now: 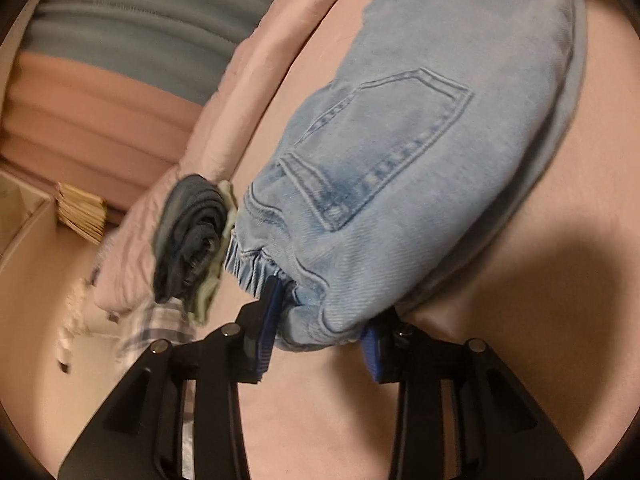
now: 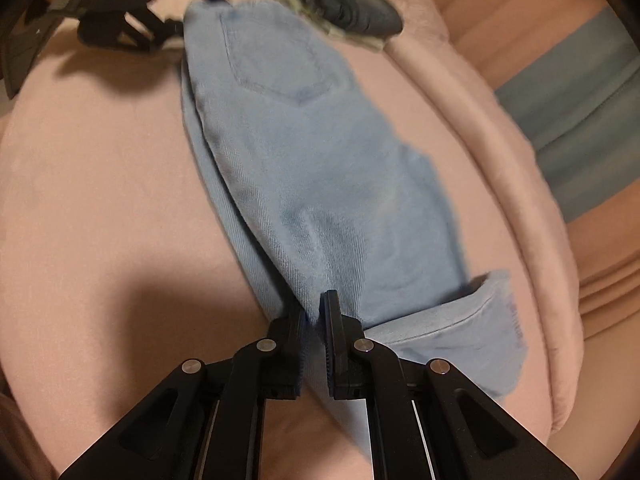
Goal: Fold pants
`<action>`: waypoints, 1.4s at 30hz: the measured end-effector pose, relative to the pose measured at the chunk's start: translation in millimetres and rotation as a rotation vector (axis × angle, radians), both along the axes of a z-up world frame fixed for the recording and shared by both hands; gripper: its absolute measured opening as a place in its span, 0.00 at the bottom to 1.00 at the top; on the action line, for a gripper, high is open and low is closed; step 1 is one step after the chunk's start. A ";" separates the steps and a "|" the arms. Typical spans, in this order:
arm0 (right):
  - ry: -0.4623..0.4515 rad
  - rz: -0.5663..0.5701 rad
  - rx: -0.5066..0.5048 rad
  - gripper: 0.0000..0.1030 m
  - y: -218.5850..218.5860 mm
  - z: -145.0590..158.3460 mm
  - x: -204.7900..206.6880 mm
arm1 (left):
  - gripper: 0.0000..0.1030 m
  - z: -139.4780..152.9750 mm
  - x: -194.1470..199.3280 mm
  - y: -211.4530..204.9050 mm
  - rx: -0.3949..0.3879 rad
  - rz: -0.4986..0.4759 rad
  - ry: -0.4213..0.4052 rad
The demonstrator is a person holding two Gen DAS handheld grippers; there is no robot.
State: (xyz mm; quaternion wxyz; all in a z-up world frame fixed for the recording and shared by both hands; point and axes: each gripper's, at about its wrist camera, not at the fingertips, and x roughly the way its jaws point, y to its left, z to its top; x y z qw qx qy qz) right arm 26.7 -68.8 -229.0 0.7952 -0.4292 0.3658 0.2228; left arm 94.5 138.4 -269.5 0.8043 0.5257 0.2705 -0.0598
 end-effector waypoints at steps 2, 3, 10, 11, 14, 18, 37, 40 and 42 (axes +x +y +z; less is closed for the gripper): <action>-0.031 -0.006 0.006 0.06 0.2 -5.5 -5.9 | 0.36 -0.2 -3.7 -0.4 0.008 0.007 0.000; -0.037 -0.019 0.016 0.06 -0.4 -3.2 -6.2 | 0.40 3.5 -4.7 0.9 -0.004 0.016 0.007; 0.039 -0.147 0.205 0.62 -42.1 27.6 -19.1 | 1.00 50.8 -6.9 29.4 -0.244 0.161 0.055; 0.046 -0.164 0.237 0.64 -49.6 31.3 -21.3 | 1.00 55.2 -7.6 31.1 -0.267 0.182 0.055; 0.104 -0.268 0.430 0.64 -90.3 52.2 -21.7 | 1.00 66.3 -11.9 24.6 -0.345 0.196 0.059; 0.150 -0.437 0.689 0.64 -144.7 73.2 -3.7 | 0.99 76.9 -14.7 -11.5 -0.516 0.149 0.124; 0.322 -0.956 0.757 0.64 -175.2 54.9 217.1 | 0.92 50.5 60.3 -198.9 -0.944 0.021 0.508; 0.308 -1.004 0.659 0.64 -166.9 42.2 244.6 | 0.91 46.1 66.1 -202.9 -0.955 0.028 0.512; 0.301 -1.037 0.586 0.64 -163.3 32.8 257.1 | 0.91 45.3 70.5 -206.0 -0.963 0.034 0.513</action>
